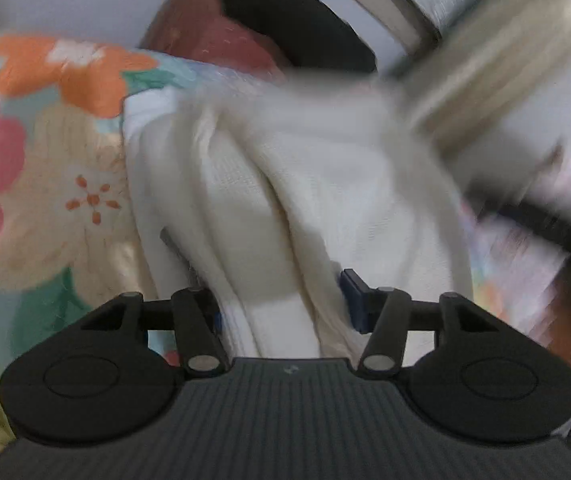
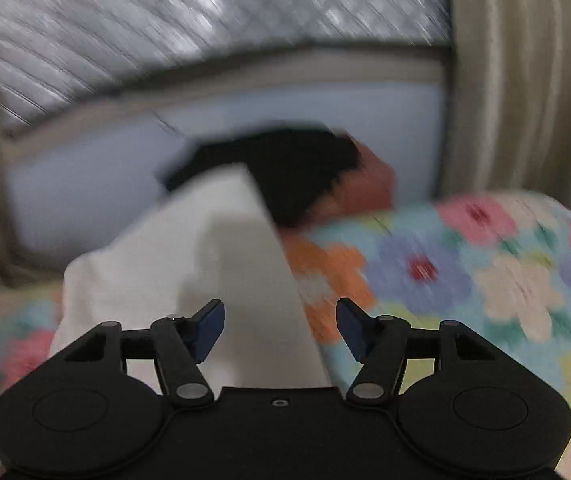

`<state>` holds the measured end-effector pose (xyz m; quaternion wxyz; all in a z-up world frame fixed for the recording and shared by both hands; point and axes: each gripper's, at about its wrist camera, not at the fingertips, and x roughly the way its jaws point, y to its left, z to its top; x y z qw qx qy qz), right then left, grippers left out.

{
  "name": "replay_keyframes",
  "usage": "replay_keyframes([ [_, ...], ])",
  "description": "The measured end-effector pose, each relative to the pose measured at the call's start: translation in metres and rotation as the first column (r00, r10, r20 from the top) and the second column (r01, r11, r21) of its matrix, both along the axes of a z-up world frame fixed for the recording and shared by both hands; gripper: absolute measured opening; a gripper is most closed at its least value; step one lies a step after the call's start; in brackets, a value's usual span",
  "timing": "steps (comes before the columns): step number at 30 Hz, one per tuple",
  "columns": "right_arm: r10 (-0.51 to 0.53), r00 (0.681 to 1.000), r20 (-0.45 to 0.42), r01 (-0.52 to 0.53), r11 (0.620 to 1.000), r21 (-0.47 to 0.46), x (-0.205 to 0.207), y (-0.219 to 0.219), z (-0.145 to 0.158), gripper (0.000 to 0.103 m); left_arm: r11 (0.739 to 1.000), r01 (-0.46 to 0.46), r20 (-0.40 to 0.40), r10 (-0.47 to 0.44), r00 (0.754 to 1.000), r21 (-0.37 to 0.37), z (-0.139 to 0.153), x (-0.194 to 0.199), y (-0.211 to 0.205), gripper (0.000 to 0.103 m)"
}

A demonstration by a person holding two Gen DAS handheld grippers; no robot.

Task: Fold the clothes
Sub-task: 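Lift the folded garment with both grippers and carry it toward the clothes stack, then lower the folded garment onto the stack and open both grippers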

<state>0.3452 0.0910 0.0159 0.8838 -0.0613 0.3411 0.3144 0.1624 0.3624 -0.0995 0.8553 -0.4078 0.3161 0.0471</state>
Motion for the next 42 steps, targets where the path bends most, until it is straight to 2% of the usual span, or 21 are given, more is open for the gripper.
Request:
replay_keyframes([
  [3, -0.039, 0.997, -0.063, 0.043, 0.998, 0.051, -0.006, -0.017, -0.025, 0.067, 0.998, -0.057, 0.053, 0.059, 0.997, -0.038, 0.011, -0.009, 0.0, 0.052],
  [7, -0.02, 0.996, -0.084, 0.028, 0.995, 0.097, -0.024, -0.052, -0.038, 0.068, 0.996, -0.074, -0.005, 0.074, 0.997, -0.058, 0.009, -0.015, 0.002, 0.052],
  [10, 0.005, 0.993, -0.117, 0.008, 0.994, 0.106, -0.036, -0.073, -0.049, 0.074, 0.991, -0.09, -0.023, 0.089, 0.996, -0.099, 0.011, -0.019, 0.004, 0.052],
  [11, 0.015, 0.99, -0.137, 0.0, 0.994, 0.105, -0.038, -0.078, -0.055, 0.079, 0.991, -0.095, -0.02, 0.093, 0.995, -0.096, 0.011, -0.02, 0.003, 0.052],
  [13, 0.054, 0.982, -0.179, -0.041, 0.996, 0.078, -0.036, -0.076, -0.066, 0.081, 0.994, -0.086, -0.018, 0.085, 0.996, -0.059, 0.012, -0.019, 0.001, 0.052],
  [15, 0.111, 0.977, -0.184, -0.107, 0.994, 0.032, -0.038, -0.071, -0.069, 0.055, 0.997, -0.066, -0.036, 0.067, 0.997, 0.028, 0.015, -0.016, -0.006, 0.041],
  [17, 0.118, 0.981, -0.156, -0.116, 0.993, 0.023, -0.04, -0.07, -0.054, 0.027, 0.993, -0.053, -0.062, 0.06, 0.996, 0.109, 0.021, -0.016, -0.015, 0.037],
  [19, 0.117, 0.986, -0.122, -0.116, 0.993, 0.021, -0.042, -0.07, -0.036, 0.022, 0.991, -0.033, -0.088, 0.045, 0.995, 0.133, 0.023, -0.015, -0.02, 0.037],
  [20, 0.117, 0.99, -0.082, -0.118, 0.993, 0.001, -0.047, -0.07, -0.029, 0.022, 0.993, -0.025, -0.106, 0.037, 0.994, 0.115, 0.021, -0.015, -0.02, 0.039],
  [22, 0.125, 0.991, -0.043, -0.129, 0.985, -0.111, -0.054, -0.059, -0.034, 0.023, 0.996, -0.011, -0.131, 0.023, 0.991, 0.09, 0.017, -0.014, -0.017, 0.047],
  [23, 0.127, 0.991, -0.05, -0.134, 0.971, -0.198, -0.056, -0.051, -0.046, 0.031, 0.997, -0.005, -0.137, 0.016, 0.99, 0.079, 0.014, -0.014, -0.015, 0.056],
  [24, 0.125, 0.992, -0.035, -0.129, 0.952, -0.276, -0.06, -0.044, -0.055, 0.037, 0.998, -0.002, -0.133, 0.01, 0.991, 0.06, 0.013, -0.016, -0.012, 0.058],
  [25, 0.123, 0.992, -0.007, -0.117, 0.932, -0.344, -0.066, -0.038, -0.061, 0.038, 0.999, -0.002, -0.128, 0.007, 0.992, 0.044, 0.012, -0.019, -0.009, 0.058],
  [27, 0.114, 0.992, 0.048, -0.088, 0.921, -0.38, -0.081, -0.031, -0.053, 0.044, 0.998, -0.024, -0.114, 0.032, 0.993, 0.066, 0.019, -0.028, -0.004, 0.058],
  [30, 0.074, 0.985, 0.153, -0.018, 0.942, -0.334, -0.107, -0.025, -0.026, 0.046, 0.985, -0.086, -0.063, 0.096, 0.993, 0.148, 0.04, -0.044, 0.0, 0.054],
  [32, 0.095, 0.976, 0.195, -0.048, 0.972, -0.232, -0.128, -0.022, -0.006, 0.049, 0.978, -0.124, -0.012, 0.128, 0.992, 0.167, 0.05, -0.051, 0.005, 0.054],
  [34, 0.143, 0.971, 0.194, -0.123, 0.986, -0.111, -0.146, -0.018, 0.01, 0.05, 0.979, -0.108, 0.008, 0.109, 0.994, 0.175, 0.056, -0.042, 0.013, 0.054],
  [36, 0.209, 0.965, 0.161, -0.208, 0.978, -0.025, -0.159, -0.011, 0.013, 0.053, 0.985, -0.077, 0.019, 0.075, 0.997, 0.153, 0.057, -0.02, 0.026, 0.054],
  [38, 0.254, 0.959, 0.123, -0.258, 0.966, 0.017, -0.168, -0.001, 0.007, 0.053, 0.995, -0.05, -0.011, 0.052, 0.999, 0.089, 0.052, 0.003, 0.037, 0.053],
  [40, 0.261, 0.96, 0.104, -0.263, 0.965, -0.002, -0.173, 0.011, -0.007, 0.053, 0.997, -0.042, 0.012, 0.041, 0.999, 0.071, 0.046, 0.021, 0.041, 0.053],
  [42, 0.282, 0.956, 0.084, -0.279, 0.959, -0.047, -0.178, 0.022, -0.025, 0.052, 0.999, -0.035, 0.01, 0.035, 0.999, 0.009, 0.032, 0.035, 0.047, 0.053],
])
